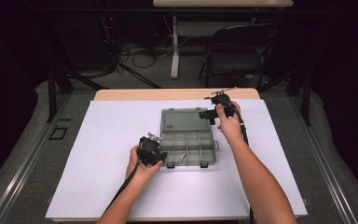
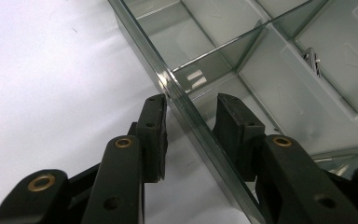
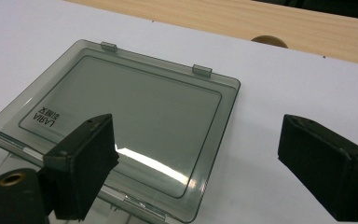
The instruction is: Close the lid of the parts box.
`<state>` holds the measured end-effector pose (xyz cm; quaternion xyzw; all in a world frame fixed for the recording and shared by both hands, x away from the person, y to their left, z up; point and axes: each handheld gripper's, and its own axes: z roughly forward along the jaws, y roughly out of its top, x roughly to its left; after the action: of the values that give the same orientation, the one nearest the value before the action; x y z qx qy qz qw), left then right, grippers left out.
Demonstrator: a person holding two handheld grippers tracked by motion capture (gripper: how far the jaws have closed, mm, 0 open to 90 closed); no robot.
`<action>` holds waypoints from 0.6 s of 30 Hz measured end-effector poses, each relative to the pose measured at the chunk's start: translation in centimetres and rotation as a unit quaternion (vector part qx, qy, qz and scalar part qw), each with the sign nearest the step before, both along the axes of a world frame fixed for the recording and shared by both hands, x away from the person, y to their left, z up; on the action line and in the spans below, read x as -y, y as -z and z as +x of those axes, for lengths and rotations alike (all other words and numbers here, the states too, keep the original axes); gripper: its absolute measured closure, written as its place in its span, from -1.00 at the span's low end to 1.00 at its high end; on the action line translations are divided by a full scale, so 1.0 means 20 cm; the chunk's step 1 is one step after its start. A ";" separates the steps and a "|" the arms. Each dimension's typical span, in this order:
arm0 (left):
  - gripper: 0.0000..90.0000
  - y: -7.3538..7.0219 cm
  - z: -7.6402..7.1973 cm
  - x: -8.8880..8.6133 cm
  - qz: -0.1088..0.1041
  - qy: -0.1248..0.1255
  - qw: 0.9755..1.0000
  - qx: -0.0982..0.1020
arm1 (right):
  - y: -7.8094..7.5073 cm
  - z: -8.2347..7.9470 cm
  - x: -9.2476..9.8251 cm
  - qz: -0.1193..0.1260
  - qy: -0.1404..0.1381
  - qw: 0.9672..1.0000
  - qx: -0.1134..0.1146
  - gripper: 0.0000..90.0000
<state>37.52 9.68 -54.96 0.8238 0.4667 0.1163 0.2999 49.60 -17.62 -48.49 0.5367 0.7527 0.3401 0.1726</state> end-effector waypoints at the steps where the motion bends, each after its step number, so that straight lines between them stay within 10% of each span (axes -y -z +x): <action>1: 0.42 0.00 0.00 0.00 0.000 0.000 1.000 0.000 | 0.01 0.00 0.00 0.003 0.002 1.000 -0.002 -0.74; 18: 0.42 0.00 0.00 0.00 -0.001 -0.001 1.000 0.003 | 0.16 0.02 -0.04 0.013 0.011 0.999 -0.035 -0.69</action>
<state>37.46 9.69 -55.00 0.8228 0.4669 0.1185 0.3015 50.00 -16.83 -51.69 0.5588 0.7476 0.3294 0.1428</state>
